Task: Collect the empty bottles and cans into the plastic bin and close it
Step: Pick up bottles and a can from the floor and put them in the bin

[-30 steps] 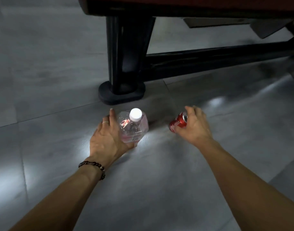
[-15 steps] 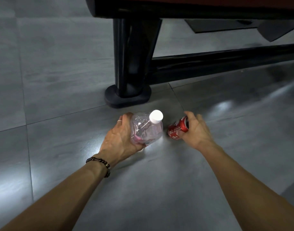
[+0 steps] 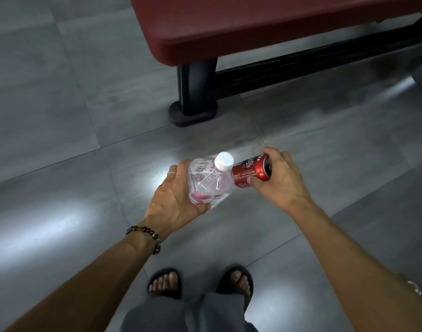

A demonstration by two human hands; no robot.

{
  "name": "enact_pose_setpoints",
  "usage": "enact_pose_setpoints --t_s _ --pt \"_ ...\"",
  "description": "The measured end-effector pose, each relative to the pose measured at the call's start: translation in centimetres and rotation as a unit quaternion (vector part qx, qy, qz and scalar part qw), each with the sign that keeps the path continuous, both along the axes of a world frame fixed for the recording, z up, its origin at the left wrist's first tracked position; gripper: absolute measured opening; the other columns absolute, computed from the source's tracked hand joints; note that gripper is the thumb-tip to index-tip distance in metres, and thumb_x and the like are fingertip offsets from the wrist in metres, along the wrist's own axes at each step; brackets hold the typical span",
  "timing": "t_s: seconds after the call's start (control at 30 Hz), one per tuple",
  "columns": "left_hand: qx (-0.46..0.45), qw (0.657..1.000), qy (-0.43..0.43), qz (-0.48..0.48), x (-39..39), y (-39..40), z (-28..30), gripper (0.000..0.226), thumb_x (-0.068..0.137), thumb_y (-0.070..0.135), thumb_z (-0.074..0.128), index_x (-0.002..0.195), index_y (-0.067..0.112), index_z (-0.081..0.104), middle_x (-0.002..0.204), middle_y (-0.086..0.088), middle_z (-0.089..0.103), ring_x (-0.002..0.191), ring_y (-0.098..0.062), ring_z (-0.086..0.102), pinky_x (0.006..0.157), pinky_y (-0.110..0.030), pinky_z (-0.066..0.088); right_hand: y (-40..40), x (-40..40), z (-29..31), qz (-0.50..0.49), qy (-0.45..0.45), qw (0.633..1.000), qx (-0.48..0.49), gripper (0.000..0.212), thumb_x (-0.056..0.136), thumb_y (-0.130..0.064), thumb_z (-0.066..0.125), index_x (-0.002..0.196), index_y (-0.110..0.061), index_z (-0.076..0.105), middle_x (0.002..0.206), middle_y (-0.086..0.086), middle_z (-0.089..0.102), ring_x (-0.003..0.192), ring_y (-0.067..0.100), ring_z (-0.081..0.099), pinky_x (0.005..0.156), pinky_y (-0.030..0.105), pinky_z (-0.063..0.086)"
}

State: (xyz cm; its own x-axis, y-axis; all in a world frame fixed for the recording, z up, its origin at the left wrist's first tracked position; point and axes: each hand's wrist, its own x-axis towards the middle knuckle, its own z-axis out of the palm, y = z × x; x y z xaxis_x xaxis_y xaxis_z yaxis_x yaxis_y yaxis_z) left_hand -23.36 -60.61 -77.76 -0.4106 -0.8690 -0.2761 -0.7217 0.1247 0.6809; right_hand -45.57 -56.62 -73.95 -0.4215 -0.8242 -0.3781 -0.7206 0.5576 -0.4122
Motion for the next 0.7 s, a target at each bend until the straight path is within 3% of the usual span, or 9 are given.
enact_pose_setpoints --t_s 0.37,0.5,0.7 --pt "0.038 0.997 0.019 0.065 4.5 8.5 10.8 0.094 0.054 0.039 0.087 0.131 0.024 0.035 0.114 0.008 0.045 0.1 -0.014 0.05 0.086 -0.031 0.049 6.9 4.4 11.7 0.009 0.001 1.0 -0.025 0.081 0.074 -0.028 0.081 0.141 -0.019 0.036 0.137 0.004 0.044 0.121 0.024 0.051 0.099 0.032 0.042" --pt "0.048 0.992 0.03 0.115 7.0 13.6 12.5 0.092 0.051 0.036 0.085 0.128 0.025 0.035 0.116 0.003 0.049 0.103 -0.018 0.054 0.088 -0.039 0.052 10.5 7.1 14.3 0.062 0.01 0.997 -0.041 0.081 0.072 -0.031 0.082 0.139 -0.021 0.038 0.134 0.004 0.046 0.118 0.024 0.053 0.098 0.036 0.046" --pt "0.061 0.974 0.052 0.212 14.2 24.6 15.8 0.091 0.05 0.038 0.086 0.125 0.025 0.037 0.114 0.003 0.05 0.104 -0.016 0.05 0.09 -0.033 0.048 17.2 14.3 17.2 0.167 0.012 0.985 -0.037 0.077 0.072 -0.032 0.081 0.137 -0.023 0.039 0.131 0.002 0.047 0.116 0.024 0.053 0.094 0.035 0.045"
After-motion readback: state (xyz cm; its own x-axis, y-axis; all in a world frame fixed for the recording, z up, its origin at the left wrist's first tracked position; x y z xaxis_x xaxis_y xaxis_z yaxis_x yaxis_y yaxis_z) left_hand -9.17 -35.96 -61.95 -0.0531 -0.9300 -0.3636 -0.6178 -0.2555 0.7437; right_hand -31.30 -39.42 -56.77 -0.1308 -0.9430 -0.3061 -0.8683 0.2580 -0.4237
